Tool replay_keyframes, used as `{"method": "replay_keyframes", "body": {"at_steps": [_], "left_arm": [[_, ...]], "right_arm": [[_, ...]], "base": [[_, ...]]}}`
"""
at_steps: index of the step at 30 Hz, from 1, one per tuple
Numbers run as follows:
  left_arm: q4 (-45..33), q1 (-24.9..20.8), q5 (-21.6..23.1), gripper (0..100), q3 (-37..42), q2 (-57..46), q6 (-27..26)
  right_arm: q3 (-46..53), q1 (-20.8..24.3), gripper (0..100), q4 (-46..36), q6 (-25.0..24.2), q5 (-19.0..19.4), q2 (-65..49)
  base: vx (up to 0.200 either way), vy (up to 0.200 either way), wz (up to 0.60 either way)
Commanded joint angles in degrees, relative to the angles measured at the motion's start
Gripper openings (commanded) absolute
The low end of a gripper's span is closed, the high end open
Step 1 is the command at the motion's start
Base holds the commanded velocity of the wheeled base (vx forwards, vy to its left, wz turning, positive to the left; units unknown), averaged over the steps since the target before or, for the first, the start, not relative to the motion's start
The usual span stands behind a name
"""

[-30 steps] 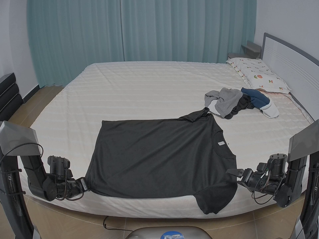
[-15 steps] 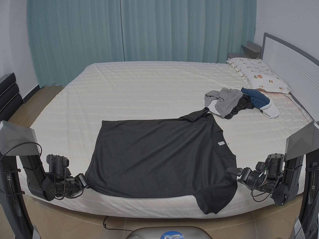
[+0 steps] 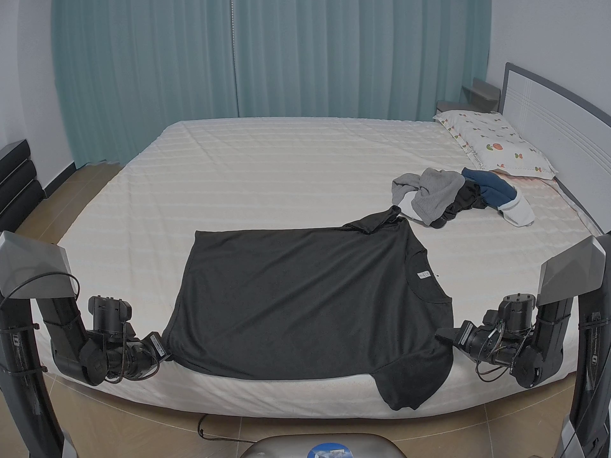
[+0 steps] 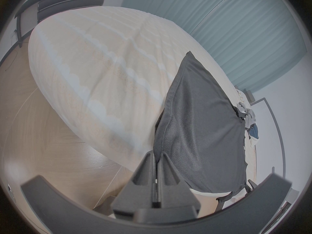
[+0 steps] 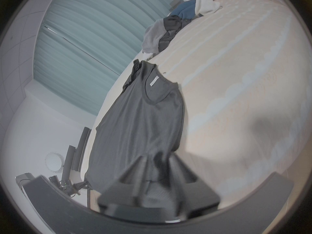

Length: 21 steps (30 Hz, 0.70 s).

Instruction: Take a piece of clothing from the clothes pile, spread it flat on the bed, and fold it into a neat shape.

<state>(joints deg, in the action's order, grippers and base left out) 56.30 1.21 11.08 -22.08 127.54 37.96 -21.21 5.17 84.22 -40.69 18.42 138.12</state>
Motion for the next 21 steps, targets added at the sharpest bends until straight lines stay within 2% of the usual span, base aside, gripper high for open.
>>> {"method": "replay_keyframes", "body": {"at_steps": [1, 11, 21], "left_arm": [[0.1, 0.0, 0.0, 0, 0.0, -0.1, 0.2], [0.8, 0.0, 0.0, 0, -0.2, -0.2, 1.5], [0.8, 0.0, 0.0, 0, -0.2, -0.2, 1.5]], "right_arm": [[-2.8, -0.2, 0, -0.2, -0.1, -1.7, 1.7], [-5.7, -1.1, 0, 3.3, -3.4, -2.8, 2.5], [-11.0, -0.5, 0, 5.2, -3.2, -2.6, 5.3]], "base": [[0.000, 0.000, 0.00], [0.000, 0.000, 0.00], [0.000, 0.000, 0.00]]}}
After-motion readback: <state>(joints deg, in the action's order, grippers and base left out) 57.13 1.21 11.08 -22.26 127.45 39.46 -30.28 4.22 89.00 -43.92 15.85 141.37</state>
